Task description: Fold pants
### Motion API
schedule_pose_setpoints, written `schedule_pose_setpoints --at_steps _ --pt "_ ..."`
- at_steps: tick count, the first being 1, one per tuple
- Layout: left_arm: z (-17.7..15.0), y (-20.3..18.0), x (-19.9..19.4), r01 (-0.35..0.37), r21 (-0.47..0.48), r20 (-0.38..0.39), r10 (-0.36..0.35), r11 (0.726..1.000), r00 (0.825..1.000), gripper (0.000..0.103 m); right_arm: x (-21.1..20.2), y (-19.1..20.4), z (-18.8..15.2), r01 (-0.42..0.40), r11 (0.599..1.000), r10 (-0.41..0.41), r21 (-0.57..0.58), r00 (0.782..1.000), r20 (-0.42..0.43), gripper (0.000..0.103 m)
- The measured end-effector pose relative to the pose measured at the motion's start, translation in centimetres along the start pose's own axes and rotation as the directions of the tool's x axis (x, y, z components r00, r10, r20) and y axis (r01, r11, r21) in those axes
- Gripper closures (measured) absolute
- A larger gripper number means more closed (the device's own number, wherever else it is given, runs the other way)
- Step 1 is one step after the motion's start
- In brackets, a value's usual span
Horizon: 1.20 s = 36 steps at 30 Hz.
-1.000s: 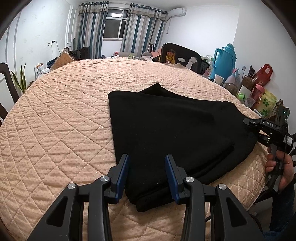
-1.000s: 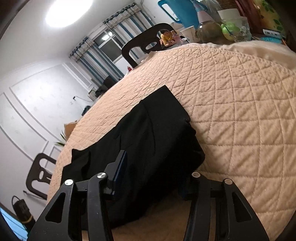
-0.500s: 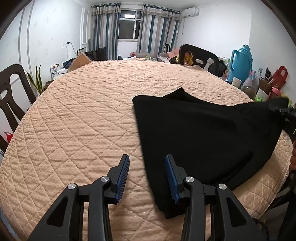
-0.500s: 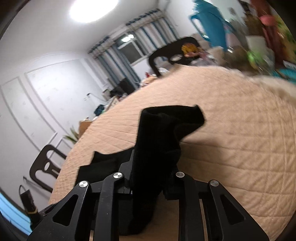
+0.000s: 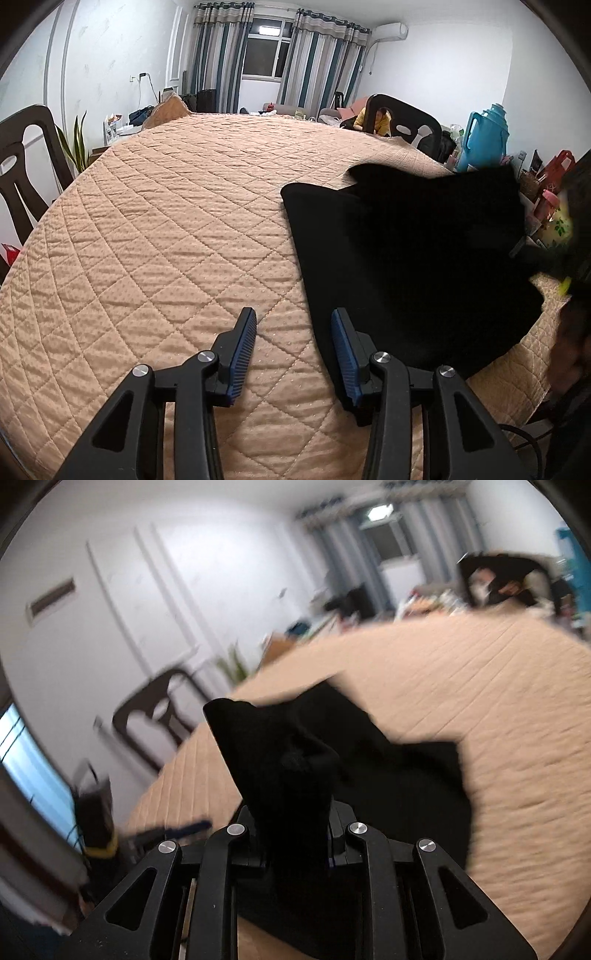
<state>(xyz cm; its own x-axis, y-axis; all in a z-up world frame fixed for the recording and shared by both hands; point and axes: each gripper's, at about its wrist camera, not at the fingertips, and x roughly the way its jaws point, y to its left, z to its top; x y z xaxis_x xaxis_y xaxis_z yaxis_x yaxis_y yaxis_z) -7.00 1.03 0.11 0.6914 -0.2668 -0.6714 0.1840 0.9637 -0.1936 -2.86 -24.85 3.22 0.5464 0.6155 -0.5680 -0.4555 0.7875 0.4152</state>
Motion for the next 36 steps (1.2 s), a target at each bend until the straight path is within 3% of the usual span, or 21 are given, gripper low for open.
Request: schedule_pose_setpoints --at_steps 3,12,18,31,33,35,36 --pt "-0.2 0.2 -0.1 0.011 -0.003 0.007 -0.011 1.000 1.000 0.058 2.2 0.1 -1.3 0.019 0.999 -0.020 -0.028 0.998 -0.052 0.082" --pt "-0.4 0.6 -0.5 0.022 -0.020 0.014 -0.022 1.000 1.000 0.058 1.3 2.7 1.0 0.030 0.993 -0.026 -0.111 0.999 0.034 0.082" --pt "-0.4 1.3 -0.8 0.038 -0.041 0.013 -0.038 0.998 0.999 0.058 5.7 3.7 -1.0 0.017 0.989 -0.027 -0.150 0.998 -0.064 0.080" --pt "-0.3 1.6 -1.1 0.037 -0.054 0.018 -0.036 0.998 0.999 0.058 4.3 4.5 -1.9 0.051 0.973 -0.060 -0.224 0.998 -0.033 0.077" --pt "-0.3 1.9 -1.1 0.031 -0.062 0.021 -0.030 0.998 0.999 0.058 4.2 4.7 -1.9 0.036 0.972 -0.046 -0.234 0.998 -0.039 0.069" --pt "-0.1 2.3 -1.2 0.025 -0.075 0.021 -0.023 0.997 1.000 0.058 4.4 5.3 -2.1 0.011 0.965 -0.025 -0.263 0.998 -0.052 0.054" --pt "-0.1 2.4 -1.2 0.019 -0.080 0.022 -0.017 0.997 1.000 0.058 4.6 5.7 -2.1 0.014 0.961 -0.031 -0.277 0.998 -0.056 0.053"
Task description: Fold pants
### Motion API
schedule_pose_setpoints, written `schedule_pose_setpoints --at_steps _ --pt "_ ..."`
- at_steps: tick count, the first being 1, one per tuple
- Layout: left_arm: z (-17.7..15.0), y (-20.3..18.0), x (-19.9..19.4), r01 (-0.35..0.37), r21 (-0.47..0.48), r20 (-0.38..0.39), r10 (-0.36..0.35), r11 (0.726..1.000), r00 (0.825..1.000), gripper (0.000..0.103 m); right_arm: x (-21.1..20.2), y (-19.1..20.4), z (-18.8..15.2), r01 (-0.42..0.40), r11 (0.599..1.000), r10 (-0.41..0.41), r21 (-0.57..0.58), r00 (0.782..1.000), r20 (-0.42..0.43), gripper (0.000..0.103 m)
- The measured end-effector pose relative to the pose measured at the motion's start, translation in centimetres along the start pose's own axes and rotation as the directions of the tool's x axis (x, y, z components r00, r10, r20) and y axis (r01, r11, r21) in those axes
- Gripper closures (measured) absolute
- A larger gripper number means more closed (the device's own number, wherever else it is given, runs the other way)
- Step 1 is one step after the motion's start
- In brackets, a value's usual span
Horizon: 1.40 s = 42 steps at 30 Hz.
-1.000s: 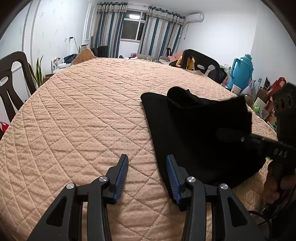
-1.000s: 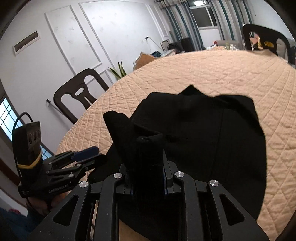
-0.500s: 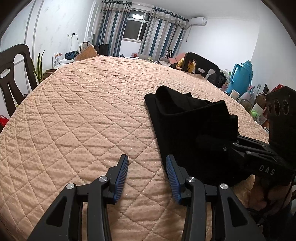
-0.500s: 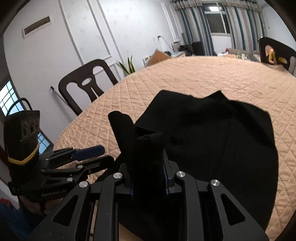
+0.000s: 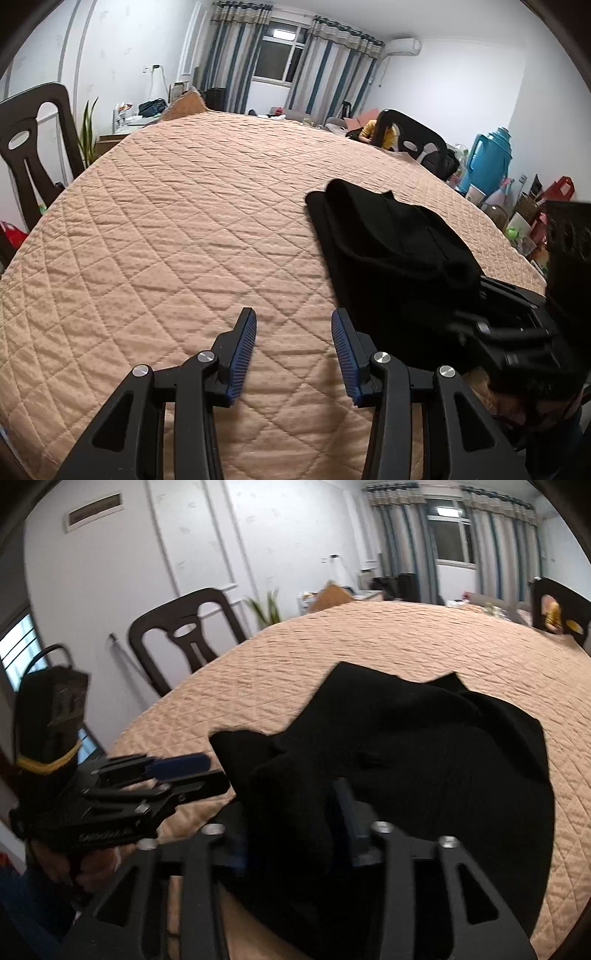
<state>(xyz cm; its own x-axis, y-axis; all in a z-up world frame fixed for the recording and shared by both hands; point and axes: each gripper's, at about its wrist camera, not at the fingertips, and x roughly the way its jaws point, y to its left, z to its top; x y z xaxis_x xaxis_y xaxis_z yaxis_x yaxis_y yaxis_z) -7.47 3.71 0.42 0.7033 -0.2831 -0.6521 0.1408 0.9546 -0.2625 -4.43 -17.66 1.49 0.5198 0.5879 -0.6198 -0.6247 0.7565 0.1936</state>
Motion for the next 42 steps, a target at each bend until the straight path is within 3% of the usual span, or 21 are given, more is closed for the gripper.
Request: schedule_pose_setpoints --at_steps 4,7,11,12,15,16,19,23,27,31,32,35,36,38,42 --pt "0.3 0.7 -0.1 -0.019 -0.021 0.007 0.019 1.000 1.000 0.058 -1.2 0.5 0.2 -0.047 0.999 0.047 -0.008 0.999 0.020 0.052" --pt "0.4 1.1 -0.2 -0.021 -0.036 0.011 0.021 0.999 1.000 0.058 -3.1 0.2 0.6 -0.116 0.993 0.115 0.008 0.988 0.099 0.052" --pt "0.9 1.2 -0.3 -0.016 -0.035 0.021 0.017 0.999 1.000 0.058 -5.0 -1.6 0.4 -0.105 0.991 0.088 0.081 0.977 0.194 0.054" --pt "1.0 1.1 -0.3 -0.013 -0.032 0.024 0.014 0.999 1.000 0.058 -4.7 -2.2 0.2 -0.080 0.991 0.059 0.108 0.981 0.184 0.056" --pt "1.7 0.3 -0.3 -0.002 -0.012 0.038 0.003 1.000 0.999 0.058 -1.8 -3.6 -1.0 0.016 0.987 -0.023 0.160 0.999 0.037 0.077" --pt "2.1 0.0 -0.3 0.001 -0.001 0.045 -0.001 1.000 0.999 0.058 -0.8 -3.4 -1.4 0.006 0.988 -0.006 0.154 1.000 0.002 0.078" --pt "3.4 -1.0 -0.2 0.013 0.032 0.066 -0.015 0.999 0.998 0.058 -0.8 -2.1 -1.2 -0.028 0.996 0.028 0.091 1.000 0.001 0.088" --pt "5.6 -2.5 0.8 0.031 0.071 0.089 -0.037 0.997 0.995 0.058 -1.7 -4.7 -0.6 -0.051 0.983 0.043 0.174 0.998 0.052 0.088" --pt "7.4 -5.1 2.0 0.071 0.138 0.092 -0.085 0.988 0.992 0.058 -3.4 -8.0 1.2 0.072 0.973 -0.095 0.219 0.991 0.094 0.088" --pt "8.5 -7.5 4.8 0.131 0.208 0.030 -0.140 0.969 0.990 0.058 -2.6 -10.0 3.0 0.131 0.966 -0.148 0.224 0.987 0.059 0.088" --pt "8.5 -7.9 5.8 0.137 0.225 0.001 -0.141 0.965 0.990 0.058 -2.0 -10.8 3.5 0.139 0.966 -0.151 0.216 0.988 0.041 0.088" --pt "7.7 -7.5 9.4 0.063 0.236 -0.081 -0.045 0.970 0.996 0.055 0.6 -13.3 3.7 0.205 0.951 -0.198 0.231 0.979 -0.053 0.088" --pt "7.8 -7.0 9.5 0.086 0.213 -0.095 -0.067 0.973 0.993 0.055 1.9 -14.3 3.5 0.239 0.941 -0.224 0.238 0.970 -0.090 0.089" --pt "7.9 -6.2 9.0 0.110 0.181 -0.084 -0.097 0.977 0.992 0.055 1.5 -15.9 3.4 0.187 0.931 -0.175 0.315 0.982 -0.066 0.094" --pt "7.6 -6.5 8.7 0.085 0.206 -0.084 -0.069 0.975 0.994 0.055 1.3 -16.4 3.0 0.187 0.918 -0.178 0.351 0.982 -0.059 0.095"
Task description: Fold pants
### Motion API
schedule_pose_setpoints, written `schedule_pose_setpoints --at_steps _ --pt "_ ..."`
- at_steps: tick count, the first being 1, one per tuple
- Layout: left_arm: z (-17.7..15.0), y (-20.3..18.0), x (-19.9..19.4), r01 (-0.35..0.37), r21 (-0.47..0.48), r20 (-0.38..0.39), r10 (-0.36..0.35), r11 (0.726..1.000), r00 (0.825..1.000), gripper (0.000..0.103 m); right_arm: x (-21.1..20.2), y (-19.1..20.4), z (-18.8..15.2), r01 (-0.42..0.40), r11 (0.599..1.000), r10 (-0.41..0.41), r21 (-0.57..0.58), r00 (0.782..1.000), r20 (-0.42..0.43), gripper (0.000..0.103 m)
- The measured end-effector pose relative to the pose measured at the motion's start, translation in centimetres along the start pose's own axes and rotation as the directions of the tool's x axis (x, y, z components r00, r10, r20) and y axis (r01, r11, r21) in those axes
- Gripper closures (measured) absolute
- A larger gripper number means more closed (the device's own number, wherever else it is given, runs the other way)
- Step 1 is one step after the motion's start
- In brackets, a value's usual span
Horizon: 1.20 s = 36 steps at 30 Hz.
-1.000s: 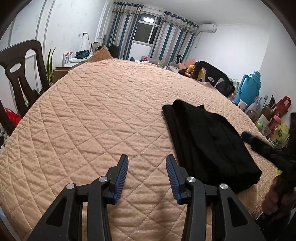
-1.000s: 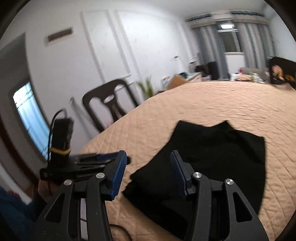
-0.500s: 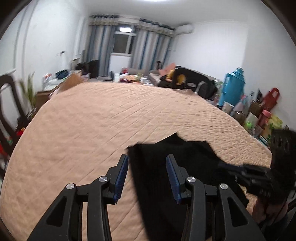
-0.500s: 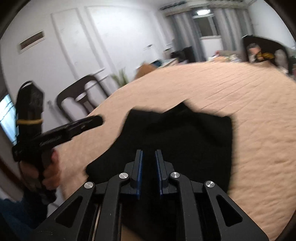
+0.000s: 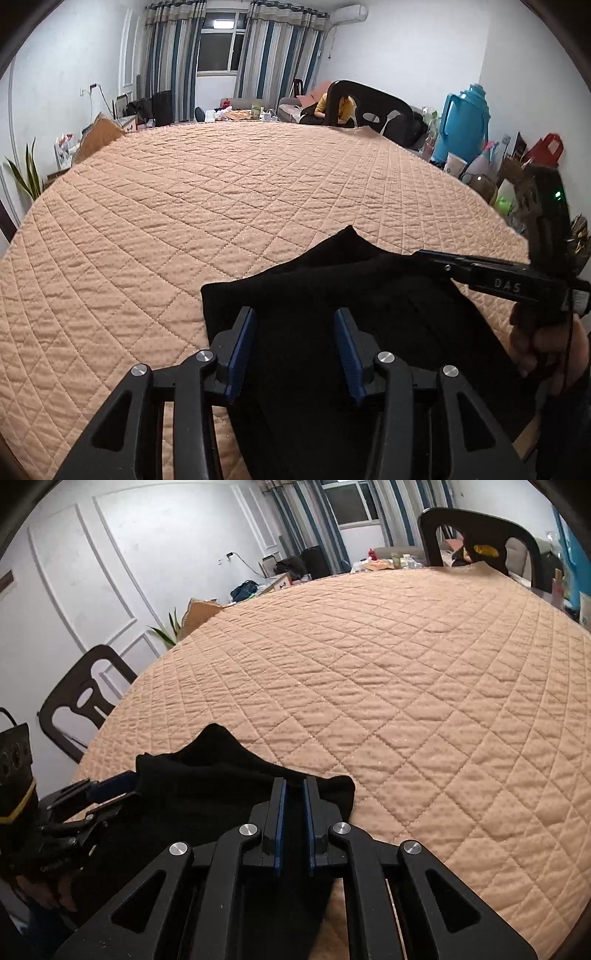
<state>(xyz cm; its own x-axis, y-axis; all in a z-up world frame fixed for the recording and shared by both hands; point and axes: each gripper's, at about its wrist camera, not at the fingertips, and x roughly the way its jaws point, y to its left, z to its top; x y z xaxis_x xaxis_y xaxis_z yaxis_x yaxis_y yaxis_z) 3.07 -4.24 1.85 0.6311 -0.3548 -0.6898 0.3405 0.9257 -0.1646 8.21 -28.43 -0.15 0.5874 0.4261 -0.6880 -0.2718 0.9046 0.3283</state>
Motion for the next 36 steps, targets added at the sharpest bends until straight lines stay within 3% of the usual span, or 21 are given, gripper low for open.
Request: schedule_pose_setpoints --at_steps 6,11,14,16,36 --pt "-1.1 -1.0 -1.3 -0.058 0.007 0.010 0.058 0.998 0.998 0.054 -3.2 1.2 -1.9 0.007 0.999 -0.005 -0.035 0.999 0.050 0.092" --pt "-3.4 -1.4 -4.0 -0.063 -0.011 0.020 0.063 0.998 0.998 0.055 -6.9 3.2 -6.3 -0.008 0.993 0.019 -0.116 0.996 0.091 0.085" --pt "-5.2 -1.1 -4.8 -0.075 -0.019 0.019 0.075 0.997 0.997 0.054 -7.3 4.1 -8.8 0.035 0.985 -0.022 -0.169 0.997 0.080 0.084" --pt "-6.1 -0.7 -5.3 -0.065 -0.038 0.032 0.066 0.997 0.997 0.054 -7.8 4.7 -10.1 0.073 0.974 -0.049 -0.213 0.992 0.117 0.083" --pt "-7.5 -0.8 -5.8 -0.080 -0.062 0.085 0.085 0.995 0.993 0.053 -8.2 5.5 -12.1 0.145 0.961 -0.096 -0.236 0.974 0.206 0.082"
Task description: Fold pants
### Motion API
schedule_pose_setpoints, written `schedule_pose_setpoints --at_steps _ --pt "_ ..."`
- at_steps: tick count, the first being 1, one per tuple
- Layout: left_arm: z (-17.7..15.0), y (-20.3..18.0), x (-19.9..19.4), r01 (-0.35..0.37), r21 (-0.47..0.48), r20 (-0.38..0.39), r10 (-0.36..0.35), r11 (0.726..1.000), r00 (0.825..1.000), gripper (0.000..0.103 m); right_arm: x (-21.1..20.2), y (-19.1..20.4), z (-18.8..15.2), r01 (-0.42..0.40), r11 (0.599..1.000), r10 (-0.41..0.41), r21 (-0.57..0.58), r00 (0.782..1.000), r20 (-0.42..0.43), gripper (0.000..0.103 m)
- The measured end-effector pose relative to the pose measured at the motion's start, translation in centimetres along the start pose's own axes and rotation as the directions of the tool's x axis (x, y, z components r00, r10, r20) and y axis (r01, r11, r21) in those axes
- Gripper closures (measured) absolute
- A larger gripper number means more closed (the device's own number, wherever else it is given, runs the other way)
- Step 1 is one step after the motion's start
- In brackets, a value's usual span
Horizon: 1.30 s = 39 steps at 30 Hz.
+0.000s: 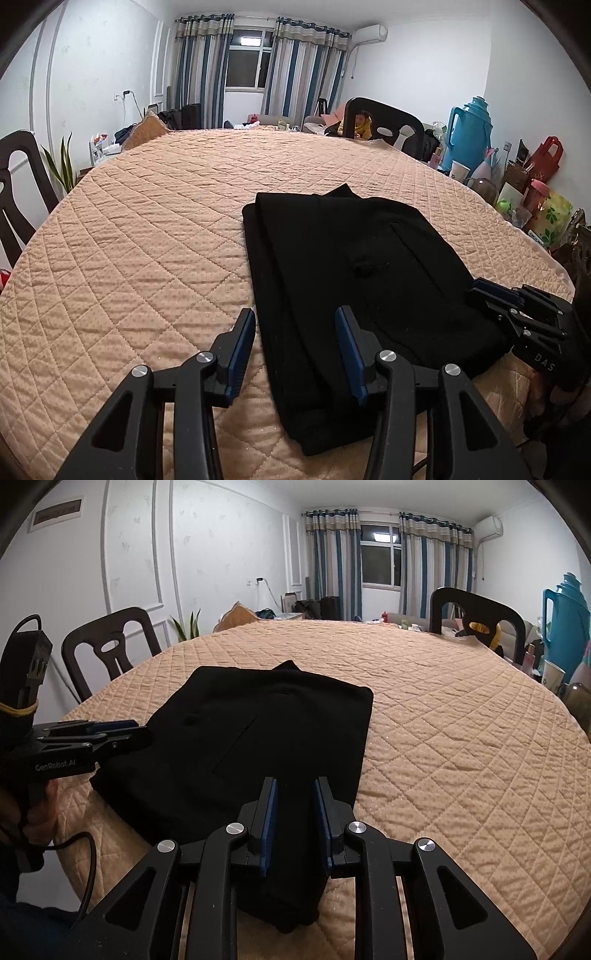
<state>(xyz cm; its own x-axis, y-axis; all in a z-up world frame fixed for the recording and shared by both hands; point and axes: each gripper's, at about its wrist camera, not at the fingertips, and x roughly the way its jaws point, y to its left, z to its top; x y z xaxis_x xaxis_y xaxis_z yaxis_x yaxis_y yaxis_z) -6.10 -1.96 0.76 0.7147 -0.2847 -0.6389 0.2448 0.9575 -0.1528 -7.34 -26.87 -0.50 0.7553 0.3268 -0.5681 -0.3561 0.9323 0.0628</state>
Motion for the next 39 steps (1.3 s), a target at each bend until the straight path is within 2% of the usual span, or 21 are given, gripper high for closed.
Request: schedule_pose_setpoints --at_steps 6,14,18,21,30,32,39 --pt "-0.4 0.3 -0.6 0.011 -0.013 0.003 -0.011 1.000 1.000 0.053 -0.5 -0.4 -0.4 -0.019 0.999 0.018 0.029 1.000 0.014 0.082" --pt "-0.4 1.2 -1.2 0.044 -0.043 -0.004 -0.044 0.998 0.999 0.054 -0.5 -1.0 0.9 -0.038 0.998 0.041 0.054 0.998 -0.044 0.082" --pt "-0.6 1.3 -1.9 0.032 -0.040 0.007 -0.032 0.999 0.999 0.054 -1.5 -1.3 0.8 -0.072 0.993 0.074 0.091 0.997 -0.020 0.082" --pt "-0.2 1.2 -2.2 0.035 -0.042 0.011 -0.034 0.999 0.999 0.054 -1.8 -1.0 0.5 -0.069 0.994 0.070 0.080 0.997 -0.012 0.082" --pt "0.0 -1.5 -2.2 0.096 0.032 0.020 -0.097 0.995 0.995 0.054 -1.6 -0.1 0.6 -0.101 0.993 0.102 0.055 0.995 -0.007 0.082" --pt "-0.5 -1.9 -1.7 0.086 0.054 0.007 -0.086 0.995 0.996 0.054 -0.9 0.2 0.3 -0.096 0.994 0.098 0.042 0.995 -0.032 0.082" --pt "-1.3 -2.2 -1.6 0.066 0.108 0.024 -0.069 0.992 0.997 0.054 -1.1 0.0 -0.2 -0.102 0.994 0.103 0.044 0.995 -0.010 0.082"
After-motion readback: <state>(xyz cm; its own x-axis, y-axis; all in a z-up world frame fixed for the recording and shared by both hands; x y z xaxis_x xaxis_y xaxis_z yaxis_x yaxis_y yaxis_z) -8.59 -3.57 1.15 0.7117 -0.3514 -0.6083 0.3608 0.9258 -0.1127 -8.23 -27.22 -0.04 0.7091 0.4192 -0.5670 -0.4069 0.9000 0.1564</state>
